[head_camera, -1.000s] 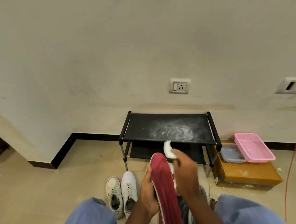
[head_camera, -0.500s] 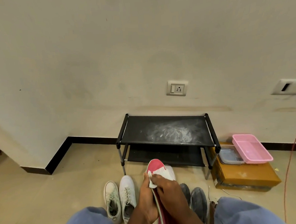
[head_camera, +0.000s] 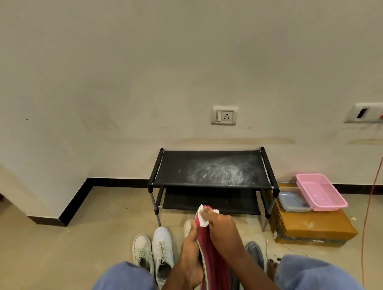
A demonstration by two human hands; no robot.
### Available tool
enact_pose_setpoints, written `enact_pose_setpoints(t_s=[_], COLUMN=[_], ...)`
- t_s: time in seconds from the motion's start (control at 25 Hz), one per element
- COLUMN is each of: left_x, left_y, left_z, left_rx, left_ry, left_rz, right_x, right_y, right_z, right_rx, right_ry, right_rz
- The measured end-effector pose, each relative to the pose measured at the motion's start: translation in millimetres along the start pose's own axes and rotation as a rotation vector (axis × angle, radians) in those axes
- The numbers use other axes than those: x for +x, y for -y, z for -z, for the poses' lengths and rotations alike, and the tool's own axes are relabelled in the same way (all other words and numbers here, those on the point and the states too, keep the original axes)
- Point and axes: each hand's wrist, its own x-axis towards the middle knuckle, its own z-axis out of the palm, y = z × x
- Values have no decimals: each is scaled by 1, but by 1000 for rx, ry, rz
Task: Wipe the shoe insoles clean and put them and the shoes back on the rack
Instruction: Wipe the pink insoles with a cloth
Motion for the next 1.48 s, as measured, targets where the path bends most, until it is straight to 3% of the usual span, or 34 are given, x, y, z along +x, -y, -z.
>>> enact_pose_setpoints(t_s=[0.24,0.36,0.44,0.56,0.76,0.92,1.08,1.28,1.48], left_x=[1,-2,-3,-4,-1,3,3,0,0], left_y=[0,-1,-3,-10,-22,-31,-34,-37,-39], left_z=[11,6,5,12,22,26,24,21,22], left_rx=[-176,-153,-74,-30,-78,-161,-163,-161,-175], left_ry=[-22,15,17,16,6,2,13,46,33], left_rz=[-22,-15,10,20,-56,-97,-111,-94,-115], right_x=[-30,-17,-1,16,4,-12,-17,22,21], right_y=[-1,-11,-13,-1,20,53,47,44,69], right_z=[-6,-4,-2,-4,-23,-9,3,21,-9], right_rx=[-98,-229,-270,-156,-149,-107,-42,169,-108], right_ry=[6,30,-34,-73,-133,86,22,-332,96], right_rz=[316,299,190,0,73,108,221,-180,-115])
